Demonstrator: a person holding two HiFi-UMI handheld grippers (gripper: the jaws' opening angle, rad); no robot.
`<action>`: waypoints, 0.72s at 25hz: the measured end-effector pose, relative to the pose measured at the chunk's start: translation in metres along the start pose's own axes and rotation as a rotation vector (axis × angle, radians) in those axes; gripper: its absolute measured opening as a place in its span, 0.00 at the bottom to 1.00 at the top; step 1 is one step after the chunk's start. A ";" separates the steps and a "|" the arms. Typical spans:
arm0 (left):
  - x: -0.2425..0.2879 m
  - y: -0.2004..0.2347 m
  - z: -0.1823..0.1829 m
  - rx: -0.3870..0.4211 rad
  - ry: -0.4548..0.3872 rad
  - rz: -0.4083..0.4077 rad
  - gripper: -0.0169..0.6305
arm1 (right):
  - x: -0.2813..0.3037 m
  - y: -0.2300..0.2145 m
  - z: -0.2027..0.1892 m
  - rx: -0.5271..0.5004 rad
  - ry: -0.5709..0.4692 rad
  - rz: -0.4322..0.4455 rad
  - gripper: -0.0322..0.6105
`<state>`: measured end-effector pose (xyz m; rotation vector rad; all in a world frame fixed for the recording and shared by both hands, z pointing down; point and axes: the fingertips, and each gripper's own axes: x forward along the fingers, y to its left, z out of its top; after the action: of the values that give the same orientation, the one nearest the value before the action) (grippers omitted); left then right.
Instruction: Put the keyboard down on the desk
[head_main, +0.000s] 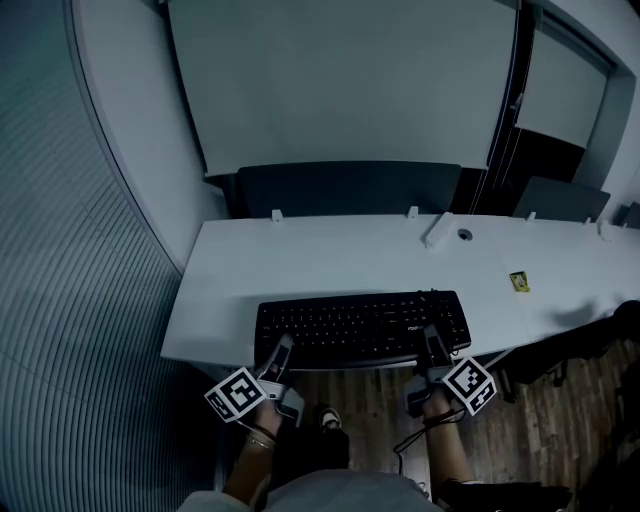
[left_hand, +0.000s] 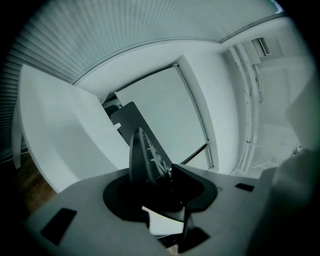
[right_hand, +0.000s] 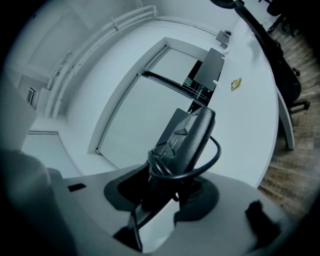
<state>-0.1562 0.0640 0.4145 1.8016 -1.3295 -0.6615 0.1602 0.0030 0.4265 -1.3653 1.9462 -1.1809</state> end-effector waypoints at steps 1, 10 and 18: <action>0.009 0.001 0.003 0.000 0.000 -0.003 0.25 | 0.008 0.001 0.004 -0.002 -0.002 0.002 0.31; 0.072 0.013 0.027 0.005 0.025 -0.006 0.25 | 0.066 -0.006 0.022 0.010 -0.011 -0.010 0.31; 0.115 0.026 0.039 -0.002 0.038 -0.005 0.25 | 0.107 -0.013 0.036 0.009 -0.014 -0.021 0.31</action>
<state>-0.1640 -0.0593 0.4191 1.8078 -1.2988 -0.6287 0.1532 -0.1105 0.4292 -1.3886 1.9189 -1.1857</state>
